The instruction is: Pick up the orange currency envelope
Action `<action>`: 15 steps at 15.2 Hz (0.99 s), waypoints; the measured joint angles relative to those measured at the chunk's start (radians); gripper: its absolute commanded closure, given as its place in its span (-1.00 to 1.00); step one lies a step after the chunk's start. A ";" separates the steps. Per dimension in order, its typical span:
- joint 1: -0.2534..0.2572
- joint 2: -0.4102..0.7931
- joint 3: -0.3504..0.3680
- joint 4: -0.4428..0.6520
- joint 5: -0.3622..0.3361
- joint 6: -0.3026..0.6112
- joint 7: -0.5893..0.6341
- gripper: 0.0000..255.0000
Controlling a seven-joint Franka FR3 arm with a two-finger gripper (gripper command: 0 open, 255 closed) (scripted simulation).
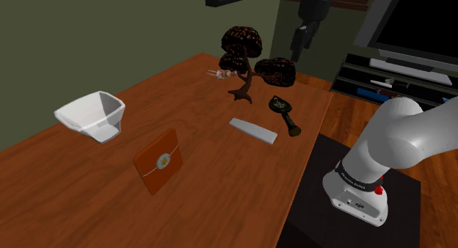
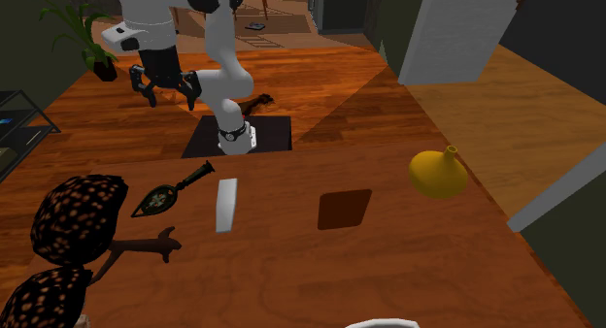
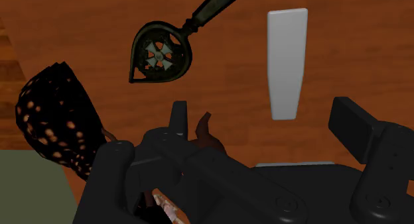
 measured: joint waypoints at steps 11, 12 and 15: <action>-0.025 -0.030 0.246 -0.073 0.197 0.007 0.480 -1.00; -0.031 -0.021 0.272 -0.070 0.218 0.012 0.531 -1.00; -0.051 0.028 0.362 -0.042 0.280 0.034 0.696 -1.00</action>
